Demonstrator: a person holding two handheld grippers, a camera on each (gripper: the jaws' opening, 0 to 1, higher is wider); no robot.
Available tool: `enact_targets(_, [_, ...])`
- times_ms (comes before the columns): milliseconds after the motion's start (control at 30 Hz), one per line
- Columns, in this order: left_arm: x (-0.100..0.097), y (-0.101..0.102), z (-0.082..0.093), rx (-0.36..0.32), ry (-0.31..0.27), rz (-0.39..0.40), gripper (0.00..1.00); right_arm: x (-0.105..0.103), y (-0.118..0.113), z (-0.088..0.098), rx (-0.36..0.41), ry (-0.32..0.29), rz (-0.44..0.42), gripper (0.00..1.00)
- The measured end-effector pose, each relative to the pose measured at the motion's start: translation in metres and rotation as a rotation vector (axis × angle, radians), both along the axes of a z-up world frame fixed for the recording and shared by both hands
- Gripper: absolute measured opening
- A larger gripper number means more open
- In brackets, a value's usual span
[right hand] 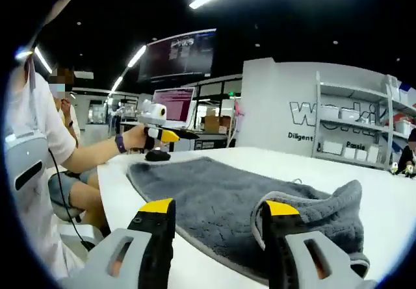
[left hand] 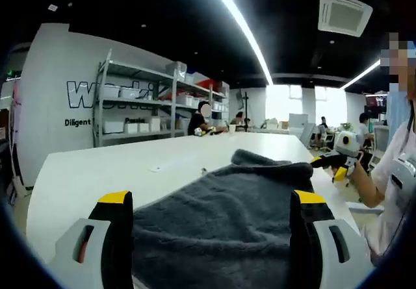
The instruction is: Fold the towel on the table until its edges align and the towel forms a compact rectangular stack.
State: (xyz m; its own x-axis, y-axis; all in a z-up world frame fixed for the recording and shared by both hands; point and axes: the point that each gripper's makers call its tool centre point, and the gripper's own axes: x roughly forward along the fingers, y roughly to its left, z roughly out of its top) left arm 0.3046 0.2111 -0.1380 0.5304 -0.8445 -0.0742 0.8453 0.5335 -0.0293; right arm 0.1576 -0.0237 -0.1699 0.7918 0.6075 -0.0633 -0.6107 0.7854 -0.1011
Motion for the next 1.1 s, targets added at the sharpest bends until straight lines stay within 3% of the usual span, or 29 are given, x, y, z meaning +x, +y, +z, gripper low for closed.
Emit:
enact_targets(100, [-0.007,-0.014,0.001,-0.015,-0.017,-0.041,0.99,-0.005,-0.008,-0.002,0.025,0.001,-0.047,0.44])
enact_targets(167, [-0.007,-0.027,-0.008,0.033,0.009,-0.06,0.99,-0.006,-0.013,-0.006,0.015,0.005,-0.068,0.44])
enact_targets(300, [-0.002,-0.055,-0.01,0.093,0.043,-0.107,0.99,-0.004,-0.029,-0.008,0.103,0.003,-0.131,0.44])
enact_targets(367, [-0.002,-0.074,-0.002,0.091,0.055,-0.159,0.99,-0.003,-0.034,-0.01,0.099,0.003,-0.132,0.45])
enact_targets(567, [0.017,-0.138,0.013,0.131,0.073,-0.27,0.98,0.003,-0.053,-0.017,0.061,-0.001,-0.18,0.49])
enact_targets(733, [0.039,-0.188,0.011,0.177,0.079,-0.331,0.97,0.0,-0.068,-0.015,0.073,-0.028,-0.198,0.49])
enact_targets(900, [0.061,-0.23,0.008,0.168,0.085,-0.362,0.96,-0.005,-0.083,-0.007,0.111,-0.063,-0.222,0.48])
enact_targets(967, [0.068,-0.24,0.005,0.168,0.094,-0.368,0.94,-0.006,-0.088,-0.006,0.113,-0.066,-0.231,0.48])
enact_targets(1100, [0.087,-0.262,-0.024,0.293,0.099,-0.393,0.92,-0.008,-0.106,-0.002,0.117,-0.084,-0.273,0.46])
